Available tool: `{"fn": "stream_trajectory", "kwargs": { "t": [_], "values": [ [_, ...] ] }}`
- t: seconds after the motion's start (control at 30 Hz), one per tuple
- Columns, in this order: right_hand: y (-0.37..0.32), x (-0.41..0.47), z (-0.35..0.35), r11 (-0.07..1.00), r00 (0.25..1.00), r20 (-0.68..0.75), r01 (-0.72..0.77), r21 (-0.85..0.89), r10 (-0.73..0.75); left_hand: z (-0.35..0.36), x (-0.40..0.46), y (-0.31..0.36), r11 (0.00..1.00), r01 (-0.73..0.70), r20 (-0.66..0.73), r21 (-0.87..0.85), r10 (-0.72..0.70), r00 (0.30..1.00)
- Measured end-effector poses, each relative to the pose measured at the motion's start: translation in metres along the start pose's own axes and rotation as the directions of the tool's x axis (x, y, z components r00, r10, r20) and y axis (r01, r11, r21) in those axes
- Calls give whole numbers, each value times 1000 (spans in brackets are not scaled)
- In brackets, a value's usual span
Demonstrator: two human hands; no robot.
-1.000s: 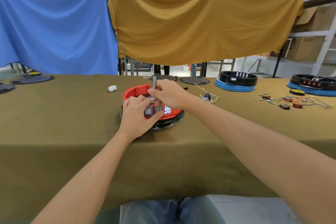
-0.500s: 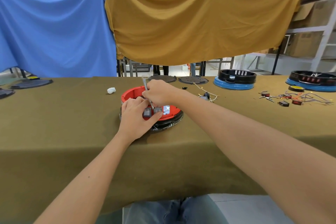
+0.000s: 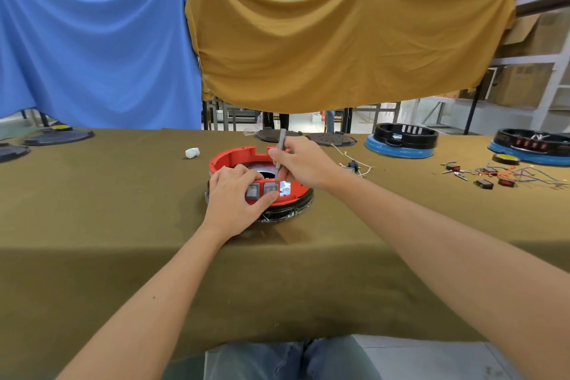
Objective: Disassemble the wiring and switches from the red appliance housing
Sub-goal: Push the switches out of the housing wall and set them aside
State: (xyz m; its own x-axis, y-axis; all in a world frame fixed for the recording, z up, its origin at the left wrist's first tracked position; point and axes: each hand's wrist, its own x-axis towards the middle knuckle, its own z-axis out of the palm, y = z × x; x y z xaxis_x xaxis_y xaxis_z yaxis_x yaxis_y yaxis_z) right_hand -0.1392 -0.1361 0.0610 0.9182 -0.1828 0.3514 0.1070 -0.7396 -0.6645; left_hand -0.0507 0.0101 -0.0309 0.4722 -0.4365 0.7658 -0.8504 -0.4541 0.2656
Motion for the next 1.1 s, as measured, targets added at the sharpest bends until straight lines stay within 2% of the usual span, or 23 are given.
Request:
{"fn": "stream_trajectory", "kwargs": {
  "t": [0.33, 0.57, 0.67, 0.8, 1.0, 1.1],
  "values": [
    [-5, -2, 5, 1000, 998, -59, 7, -30, -9, -1, 0, 1, 1000, 4, 10, -2, -4, 1000],
    [-4, -3, 10, 998, 999, -39, 11, -63, -13, -1, 0, 1, 1000, -1, -4, -9, 1, 1000],
    [0, -1, 9, 999, 998, -50, -26, 32, 28, -1, 0, 1, 1000, -2, 3, 0, 2, 1000],
    [-3, 6, 6, 991, 993, 7, -118, 55, 118, -1, 0, 1, 1000, 1, -1, -4, -1, 1000],
    [-11, 15, 5, 982, 979, 68, -190, -15, 190, -1, 0, 3, 1000, -1, -10, -5, 1, 1000],
    [-11, 11, 7, 987, 988, 16, -153, -48, 154, -1, -1, 2, 1000, -6, -14, -6, 6, 1000]
  ]
}}
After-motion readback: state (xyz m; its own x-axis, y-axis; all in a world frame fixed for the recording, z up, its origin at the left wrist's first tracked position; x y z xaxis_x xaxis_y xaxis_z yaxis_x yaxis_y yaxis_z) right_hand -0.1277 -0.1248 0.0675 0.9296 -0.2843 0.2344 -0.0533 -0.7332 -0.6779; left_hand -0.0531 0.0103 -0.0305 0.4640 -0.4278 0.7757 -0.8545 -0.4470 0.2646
